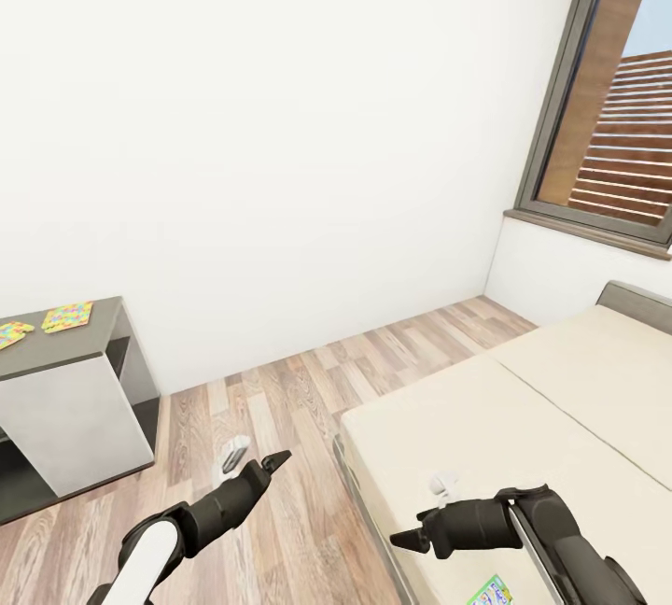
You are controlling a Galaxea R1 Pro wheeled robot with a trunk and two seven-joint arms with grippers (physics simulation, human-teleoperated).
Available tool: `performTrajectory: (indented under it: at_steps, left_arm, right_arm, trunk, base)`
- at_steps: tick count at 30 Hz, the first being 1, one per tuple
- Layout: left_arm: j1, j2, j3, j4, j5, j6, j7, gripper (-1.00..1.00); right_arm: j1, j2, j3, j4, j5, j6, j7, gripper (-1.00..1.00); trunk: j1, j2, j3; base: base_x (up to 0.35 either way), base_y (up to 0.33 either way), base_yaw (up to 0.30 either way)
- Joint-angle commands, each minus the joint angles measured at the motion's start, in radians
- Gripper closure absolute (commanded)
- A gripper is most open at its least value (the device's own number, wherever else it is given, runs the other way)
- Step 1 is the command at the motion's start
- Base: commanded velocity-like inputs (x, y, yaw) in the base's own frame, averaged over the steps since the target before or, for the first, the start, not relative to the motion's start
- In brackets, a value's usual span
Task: Put all the toys in the child's room - the three board games (two on the bed and one on the table), the two jigsaw puzzles on the table, and the tennis ball on the table - inside the toy box on the table in the child's room.
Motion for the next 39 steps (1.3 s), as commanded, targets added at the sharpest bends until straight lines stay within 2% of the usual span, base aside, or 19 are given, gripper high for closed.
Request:
performTrajectory:
  at_steps: [1,34,39]
  left_arm:
    - [-0.001,0.001,-0.001,-0.001,0.011,0.001,0.009,-1.00]
    - [-0.001,0.001,-0.002,-0.002,0.011,0.001,0.009,-1.00]
    - [0.015,-0.006,-0.004,-0.026,0.000,-0.003,0.000,-1.00]
  right_arm:
    - [-0.001,0.000,0.000,-0.001,0.010,0.003,0.009,-1.00]
    - [0.000,-0.001,-0.001,0.000,0.011,0.002,0.007,-1.00]
    - [-0.025,-0.007,-0.029,0.001,0.012,0.002,0.005,-1.00]
  trunk:
    - [0.000,-0.001,-0.001]
    - [0.000,-0.001,-0.001]
    - [0.000,-0.001,-0.001]
  base:
    - [0.000,0.000,0.000]
    - [0.000,0.000,0.000]
    - [0.000,0.000,0.000]
